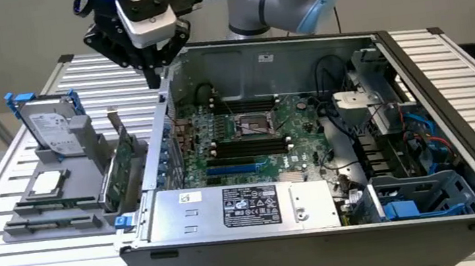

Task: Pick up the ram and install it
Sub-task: 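Reach for the ram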

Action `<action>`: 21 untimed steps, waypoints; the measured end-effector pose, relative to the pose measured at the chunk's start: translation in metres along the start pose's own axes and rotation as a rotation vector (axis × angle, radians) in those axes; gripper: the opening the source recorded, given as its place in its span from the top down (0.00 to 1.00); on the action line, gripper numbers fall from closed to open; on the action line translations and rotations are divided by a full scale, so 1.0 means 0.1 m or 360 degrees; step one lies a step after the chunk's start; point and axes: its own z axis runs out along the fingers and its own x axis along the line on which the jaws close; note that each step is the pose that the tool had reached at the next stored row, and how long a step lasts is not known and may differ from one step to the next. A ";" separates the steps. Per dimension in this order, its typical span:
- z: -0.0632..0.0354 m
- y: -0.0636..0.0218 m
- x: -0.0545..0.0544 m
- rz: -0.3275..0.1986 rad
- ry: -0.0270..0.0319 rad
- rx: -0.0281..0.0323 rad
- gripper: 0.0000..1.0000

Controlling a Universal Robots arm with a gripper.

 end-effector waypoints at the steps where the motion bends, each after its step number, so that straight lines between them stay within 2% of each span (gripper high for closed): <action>1: 0.002 -0.011 0.05 0.0000 0.00002 0.00003 1.00; 21: 0.099 -0.198 0.95 0.0000 -0.00006 0.00085 1.00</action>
